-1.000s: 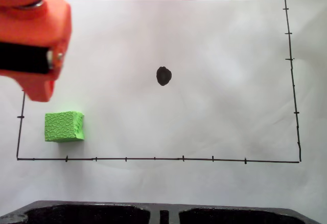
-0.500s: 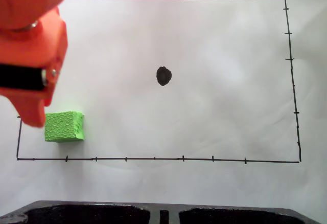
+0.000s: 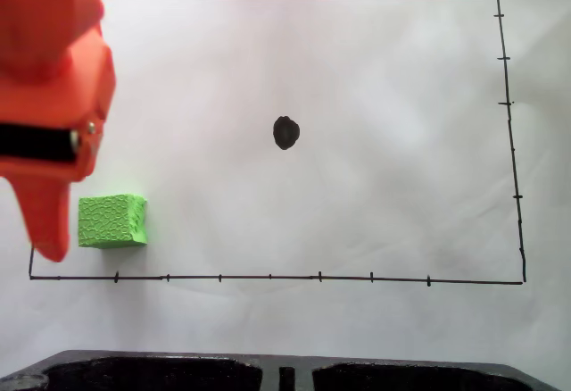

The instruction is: Grasp the colored block, Place it on the black dot, and then return the arm to the default position.

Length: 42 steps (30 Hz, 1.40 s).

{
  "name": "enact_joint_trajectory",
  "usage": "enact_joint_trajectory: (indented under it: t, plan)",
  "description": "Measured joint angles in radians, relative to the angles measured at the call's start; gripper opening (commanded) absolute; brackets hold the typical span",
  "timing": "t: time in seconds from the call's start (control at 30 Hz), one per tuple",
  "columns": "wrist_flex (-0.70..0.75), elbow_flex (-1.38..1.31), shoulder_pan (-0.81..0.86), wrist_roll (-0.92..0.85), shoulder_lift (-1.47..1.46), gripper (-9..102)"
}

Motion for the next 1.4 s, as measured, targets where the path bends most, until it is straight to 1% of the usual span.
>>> enact_joint_trajectory:
  t: [0.33,0.97,1.07,1.17,1.2,1.4]
  plan:
    - [-0.04,-0.005,-0.002,-0.014,-0.089,30]
    - [-0.063,-0.091,-0.048,-0.005,-0.216,25]
    - [-0.064,-0.091,-0.048,-0.005,-0.222,22]
    - [-0.075,-0.091,-0.054,-0.005,-0.222,11]
    - [-0.077,-0.091,-0.057,-0.005,-0.225,10]
    - [-0.077,-0.098,-0.058,0.015,-0.229,8]
